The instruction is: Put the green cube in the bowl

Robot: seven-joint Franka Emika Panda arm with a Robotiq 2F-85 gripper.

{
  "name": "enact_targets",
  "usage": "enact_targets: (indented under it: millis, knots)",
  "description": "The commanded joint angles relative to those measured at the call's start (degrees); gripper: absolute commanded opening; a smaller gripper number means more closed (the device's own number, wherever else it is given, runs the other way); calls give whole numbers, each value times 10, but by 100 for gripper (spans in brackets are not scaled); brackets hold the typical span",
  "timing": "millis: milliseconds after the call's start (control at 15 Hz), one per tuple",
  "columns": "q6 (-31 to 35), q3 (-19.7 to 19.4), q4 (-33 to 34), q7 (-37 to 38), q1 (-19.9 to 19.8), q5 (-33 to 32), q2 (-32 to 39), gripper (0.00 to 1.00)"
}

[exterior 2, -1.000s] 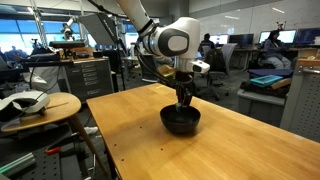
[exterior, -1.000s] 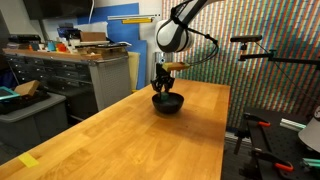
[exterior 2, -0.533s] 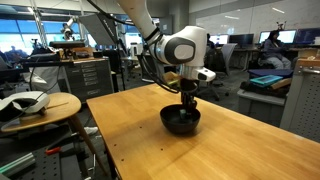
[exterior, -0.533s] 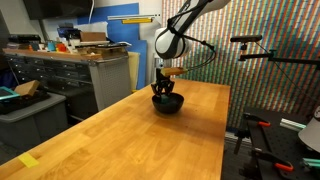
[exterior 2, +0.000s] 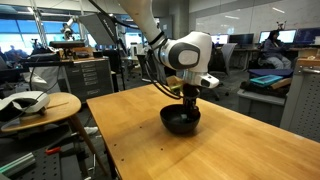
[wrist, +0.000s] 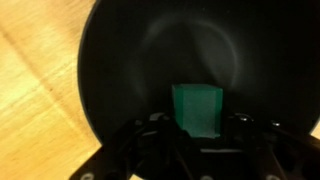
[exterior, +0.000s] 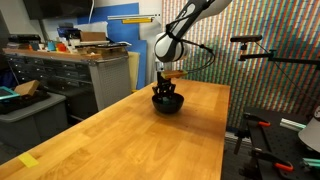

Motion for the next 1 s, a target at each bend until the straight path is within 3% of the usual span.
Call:
enact_targets:
  millis: [0, 267, 933]
  knots:
    - [-26, 4, 22, 1, -4, 14, 5, 68]
    - [-22, 7, 13, -2, -4, 17, -7, 98]
    - [-19, 15, -34, -19, -8, 30, -58, 100]
